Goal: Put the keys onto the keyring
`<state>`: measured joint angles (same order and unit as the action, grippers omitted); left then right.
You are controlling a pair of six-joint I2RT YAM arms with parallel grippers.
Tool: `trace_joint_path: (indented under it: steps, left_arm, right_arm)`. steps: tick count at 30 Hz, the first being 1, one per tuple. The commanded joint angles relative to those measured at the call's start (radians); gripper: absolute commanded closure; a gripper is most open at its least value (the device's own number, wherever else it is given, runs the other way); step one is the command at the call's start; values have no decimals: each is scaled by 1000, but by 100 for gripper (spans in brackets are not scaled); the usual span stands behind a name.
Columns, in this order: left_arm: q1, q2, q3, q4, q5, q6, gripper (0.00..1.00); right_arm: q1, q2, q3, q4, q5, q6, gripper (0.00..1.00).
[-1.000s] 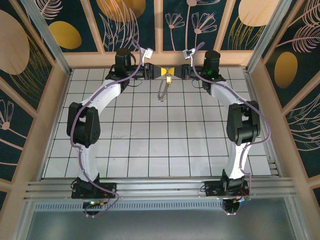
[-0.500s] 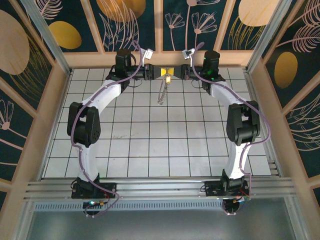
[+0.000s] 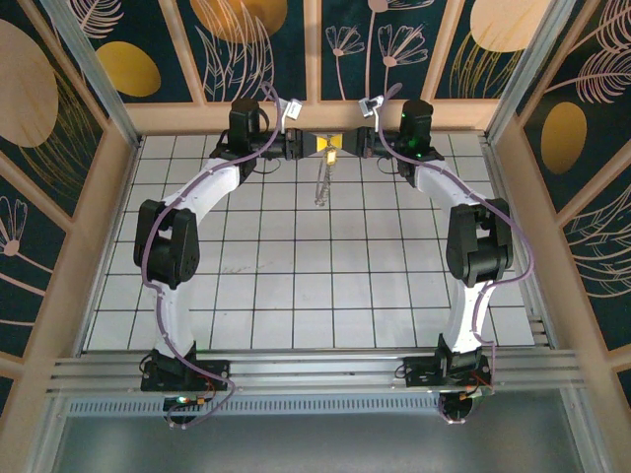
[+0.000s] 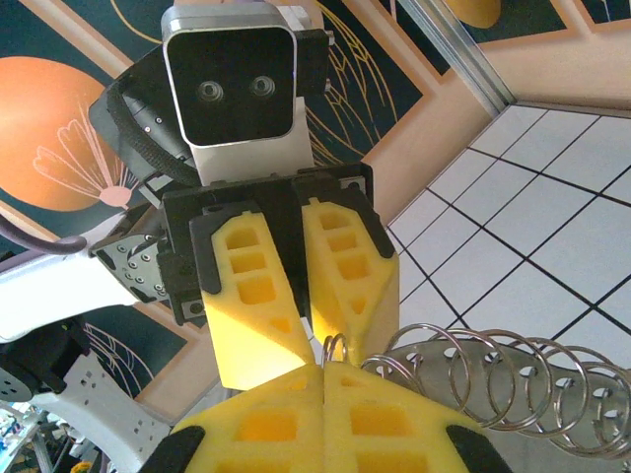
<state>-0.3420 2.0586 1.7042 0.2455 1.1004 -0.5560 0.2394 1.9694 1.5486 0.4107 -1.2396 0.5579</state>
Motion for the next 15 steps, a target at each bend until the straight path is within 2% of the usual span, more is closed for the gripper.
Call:
trace_joint_path:
  steps: [1, 11, 15]
  left_arm:
    - [3, 4, -15, 68, 35, -21, 84]
    - [2, -7, -46, 152, 33, -76, 100]
    - [3, -25, -83, 245, 25, -137, 100]
  right_arm:
    - [10, -14, 0, 23, -18, -13, 100]
    - [16, -13, -10, 22, -19, -19, 100]
    - [12, -26, -18, 13, -11, -21, 100]
